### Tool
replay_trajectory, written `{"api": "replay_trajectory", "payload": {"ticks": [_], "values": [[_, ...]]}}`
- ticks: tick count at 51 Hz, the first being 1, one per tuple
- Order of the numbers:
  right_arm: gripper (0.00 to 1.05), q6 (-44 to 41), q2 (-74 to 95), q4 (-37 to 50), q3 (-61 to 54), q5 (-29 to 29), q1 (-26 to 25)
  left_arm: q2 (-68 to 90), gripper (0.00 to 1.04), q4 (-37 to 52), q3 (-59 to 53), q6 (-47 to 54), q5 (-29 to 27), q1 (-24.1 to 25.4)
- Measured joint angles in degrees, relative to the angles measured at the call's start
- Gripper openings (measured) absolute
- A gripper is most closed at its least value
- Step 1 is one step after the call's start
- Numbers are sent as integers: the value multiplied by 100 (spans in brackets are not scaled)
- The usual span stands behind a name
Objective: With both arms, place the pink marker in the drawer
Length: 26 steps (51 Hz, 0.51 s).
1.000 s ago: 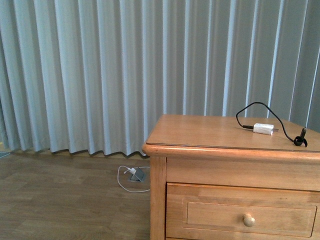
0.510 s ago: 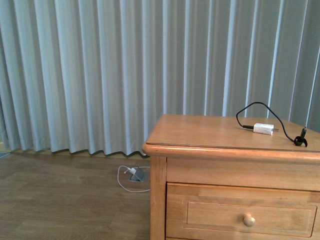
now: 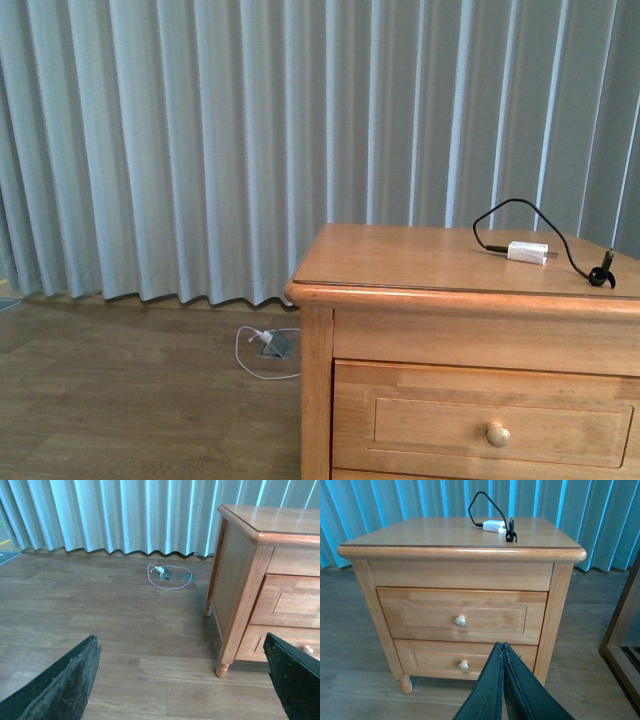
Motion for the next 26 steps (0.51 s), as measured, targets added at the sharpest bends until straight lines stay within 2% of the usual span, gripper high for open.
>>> {"api": "replay_trajectory", "payload": {"ticks": [6, 11, 23, 26], "values": [[1, 0, -149, -149, 2, 0, 0, 0, 99, 0, 0, 0, 0, 0], [1, -2, -850, -1058, 7, -4, 2, 0, 99, 0, 0, 0, 0, 0], [1, -7, -1119, -1158, 7, -4, 2, 0, 99, 0, 0, 0, 0, 0], [10, -9, -1128, -1161, 7, -2, 2, 0, 99, 0, 0, 2, 0, 0]]}}
